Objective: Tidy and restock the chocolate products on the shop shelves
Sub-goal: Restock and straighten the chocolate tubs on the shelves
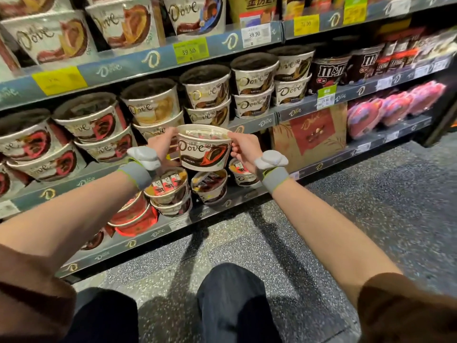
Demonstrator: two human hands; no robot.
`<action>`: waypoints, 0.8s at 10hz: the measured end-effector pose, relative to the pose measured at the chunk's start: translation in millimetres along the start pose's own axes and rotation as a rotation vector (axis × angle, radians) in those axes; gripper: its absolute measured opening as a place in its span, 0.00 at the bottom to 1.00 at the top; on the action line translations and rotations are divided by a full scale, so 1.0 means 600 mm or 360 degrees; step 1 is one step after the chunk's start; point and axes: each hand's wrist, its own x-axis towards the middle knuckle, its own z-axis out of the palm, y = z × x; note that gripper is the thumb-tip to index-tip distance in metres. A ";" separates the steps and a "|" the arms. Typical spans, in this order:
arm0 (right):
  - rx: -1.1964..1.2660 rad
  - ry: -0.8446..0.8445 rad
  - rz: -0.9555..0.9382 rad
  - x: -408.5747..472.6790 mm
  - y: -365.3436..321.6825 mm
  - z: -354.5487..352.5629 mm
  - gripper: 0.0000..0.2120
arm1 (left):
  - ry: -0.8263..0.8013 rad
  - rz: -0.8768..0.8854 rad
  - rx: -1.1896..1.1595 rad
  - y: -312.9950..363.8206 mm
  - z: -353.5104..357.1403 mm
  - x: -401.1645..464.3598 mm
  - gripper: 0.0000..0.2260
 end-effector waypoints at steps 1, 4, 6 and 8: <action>0.0125 -0.0008 -0.0006 0.019 0.022 -0.022 0.06 | -0.0112 -0.0012 0.0006 -0.016 0.022 -0.001 0.13; -0.0014 -0.0003 -0.0073 0.049 0.059 -0.072 0.18 | -0.0305 -0.0052 0.0069 -0.052 0.071 0.006 0.12; -0.0242 0.0026 -0.0153 0.083 0.086 -0.084 0.15 | -0.0323 -0.0079 0.0082 -0.101 0.080 0.045 0.07; -0.0587 0.0083 -0.0148 0.143 0.126 -0.079 0.12 | -0.0343 0.0079 0.0838 -0.147 0.075 0.101 0.14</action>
